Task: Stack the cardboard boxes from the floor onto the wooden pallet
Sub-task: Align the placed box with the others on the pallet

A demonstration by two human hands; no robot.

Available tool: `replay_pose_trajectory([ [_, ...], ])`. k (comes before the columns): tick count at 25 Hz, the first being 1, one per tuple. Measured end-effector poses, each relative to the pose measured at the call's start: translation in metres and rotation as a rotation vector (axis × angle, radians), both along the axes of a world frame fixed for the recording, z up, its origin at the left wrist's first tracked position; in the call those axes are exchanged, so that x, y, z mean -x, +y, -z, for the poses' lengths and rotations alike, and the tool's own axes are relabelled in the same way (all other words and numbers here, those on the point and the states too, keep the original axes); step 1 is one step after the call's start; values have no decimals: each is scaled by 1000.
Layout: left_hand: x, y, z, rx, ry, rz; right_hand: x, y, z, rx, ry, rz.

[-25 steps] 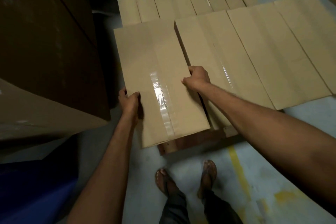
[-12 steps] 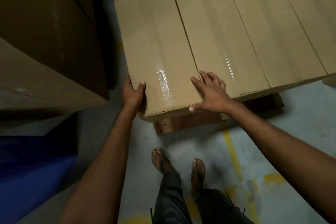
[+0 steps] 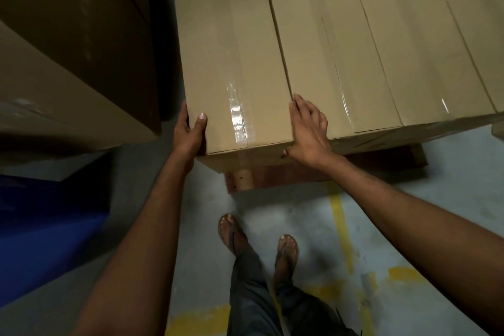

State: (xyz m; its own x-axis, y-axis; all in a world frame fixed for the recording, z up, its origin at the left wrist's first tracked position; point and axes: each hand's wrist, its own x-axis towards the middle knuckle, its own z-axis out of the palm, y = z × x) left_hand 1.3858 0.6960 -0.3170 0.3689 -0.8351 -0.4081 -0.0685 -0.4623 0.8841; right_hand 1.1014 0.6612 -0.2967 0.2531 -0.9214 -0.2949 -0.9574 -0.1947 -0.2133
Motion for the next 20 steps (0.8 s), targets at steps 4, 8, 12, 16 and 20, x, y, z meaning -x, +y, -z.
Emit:
replay_pose_trajectory([
  [4, -13, -1, 3, -7, 65, 31, -6, -3, -11, -65, -187, 196],
  [8, -13, 0, 7, -18, 97, -10, -9, -8, -25, -167, -316, 349],
  [12, -9, 3, 6, -16, 136, -31, -5, -8, -31, -199, -335, 370],
  [16, -7, 4, -1, -10, 136, -27, -2, -10, -32, -196, -342, 343],
  [20, -11, 4, 5, 0, 30, 13, 15, -10, -27, -162, -191, 109],
])
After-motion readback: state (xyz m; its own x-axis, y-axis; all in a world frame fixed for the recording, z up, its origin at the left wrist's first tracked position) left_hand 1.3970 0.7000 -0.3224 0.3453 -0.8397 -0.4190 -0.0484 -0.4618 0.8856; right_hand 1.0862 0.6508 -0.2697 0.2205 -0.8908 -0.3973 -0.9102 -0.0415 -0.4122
